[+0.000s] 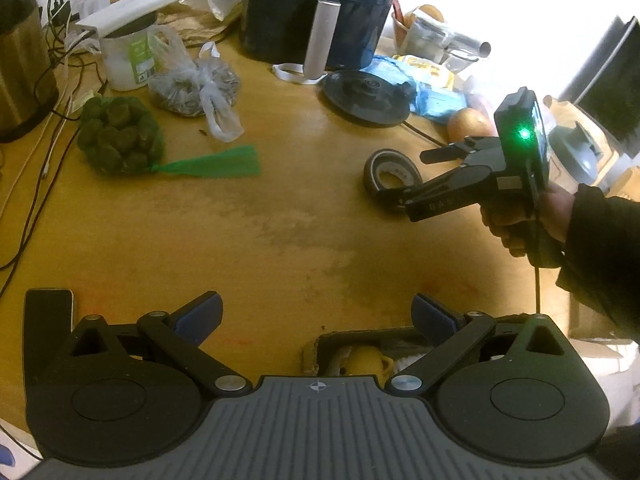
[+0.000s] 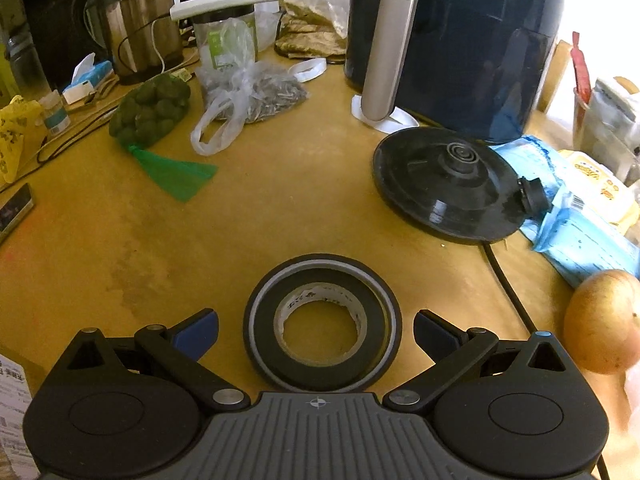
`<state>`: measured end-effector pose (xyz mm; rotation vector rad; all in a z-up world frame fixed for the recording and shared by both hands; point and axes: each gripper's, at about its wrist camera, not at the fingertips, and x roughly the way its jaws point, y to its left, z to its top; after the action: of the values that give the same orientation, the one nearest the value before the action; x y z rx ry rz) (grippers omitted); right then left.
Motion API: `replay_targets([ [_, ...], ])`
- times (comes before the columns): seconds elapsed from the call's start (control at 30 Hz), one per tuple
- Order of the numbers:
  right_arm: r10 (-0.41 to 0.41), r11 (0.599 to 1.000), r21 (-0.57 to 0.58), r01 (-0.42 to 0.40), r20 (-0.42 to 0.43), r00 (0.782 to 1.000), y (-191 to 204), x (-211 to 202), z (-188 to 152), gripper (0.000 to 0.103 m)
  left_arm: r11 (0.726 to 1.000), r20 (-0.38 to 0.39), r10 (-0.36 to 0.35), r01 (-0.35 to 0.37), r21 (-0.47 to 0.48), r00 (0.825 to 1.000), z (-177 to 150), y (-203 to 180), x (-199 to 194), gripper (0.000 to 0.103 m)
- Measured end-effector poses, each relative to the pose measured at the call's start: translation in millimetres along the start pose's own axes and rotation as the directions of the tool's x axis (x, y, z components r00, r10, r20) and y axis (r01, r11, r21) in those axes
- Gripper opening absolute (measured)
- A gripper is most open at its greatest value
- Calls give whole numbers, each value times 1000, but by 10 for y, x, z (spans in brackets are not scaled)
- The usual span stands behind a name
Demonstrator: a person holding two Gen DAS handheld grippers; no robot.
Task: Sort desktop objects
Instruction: 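Lower the right gripper around the black tape roll and close it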
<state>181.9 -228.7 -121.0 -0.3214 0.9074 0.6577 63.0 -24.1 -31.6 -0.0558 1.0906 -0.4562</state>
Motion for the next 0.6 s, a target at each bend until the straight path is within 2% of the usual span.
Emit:
replay_targets([
  [0.5, 90, 993, -68, -93, -43, 995, -155, 208, 24, 103, 1000, -42, -1, 1, -18, 999, -4, 29, 37, 103],
  [0.57, 96, 993, -71, -99, -40, 995, -152, 198, 23, 102, 1000, -45, -1, 0, -21, 999, -3, 30, 41, 103],
  [0.6, 93, 993, -72, -96, -42, 995, -144, 204, 26, 95, 1000, -46, -1, 0, -21, 999, -2, 28, 45, 103],
])
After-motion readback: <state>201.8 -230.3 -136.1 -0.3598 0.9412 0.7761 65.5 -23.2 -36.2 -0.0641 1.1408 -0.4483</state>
